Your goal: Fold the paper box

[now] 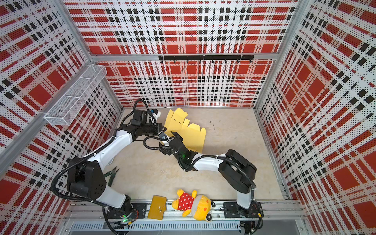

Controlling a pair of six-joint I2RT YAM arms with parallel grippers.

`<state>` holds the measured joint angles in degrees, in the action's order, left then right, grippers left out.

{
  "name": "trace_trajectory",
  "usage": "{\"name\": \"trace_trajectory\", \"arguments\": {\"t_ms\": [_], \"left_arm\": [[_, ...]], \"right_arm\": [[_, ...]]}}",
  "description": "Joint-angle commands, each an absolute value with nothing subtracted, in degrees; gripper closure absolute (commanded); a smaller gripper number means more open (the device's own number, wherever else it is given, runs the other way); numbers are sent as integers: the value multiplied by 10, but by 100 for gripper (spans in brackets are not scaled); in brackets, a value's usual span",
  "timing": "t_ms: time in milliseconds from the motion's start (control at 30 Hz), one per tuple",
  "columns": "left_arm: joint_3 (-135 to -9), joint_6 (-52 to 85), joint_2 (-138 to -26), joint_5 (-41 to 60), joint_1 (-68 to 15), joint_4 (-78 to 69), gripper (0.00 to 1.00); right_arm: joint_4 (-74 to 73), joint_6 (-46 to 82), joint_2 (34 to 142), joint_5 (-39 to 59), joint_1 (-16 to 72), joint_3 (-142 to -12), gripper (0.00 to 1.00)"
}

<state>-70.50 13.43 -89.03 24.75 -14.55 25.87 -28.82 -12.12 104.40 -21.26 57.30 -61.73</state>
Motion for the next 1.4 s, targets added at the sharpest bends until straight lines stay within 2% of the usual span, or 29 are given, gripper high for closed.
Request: {"name": "trace_trajectory", "arguments": {"t_ms": [0, 500, 1367], "left_arm": [[-700, 132, -890, 244, -144, 247, 100], [-695, 124, -885, 245, -148, 247, 100], [-693, 120, -881, 242, -155, 247, 100]], "right_arm": [[-295, -114, 1018, -220, 562, -612, 8], [-295, -105, 1006, -200, 527, -608, 8], [-303, -86, 1063, -148, 496, -647, 9]]}}
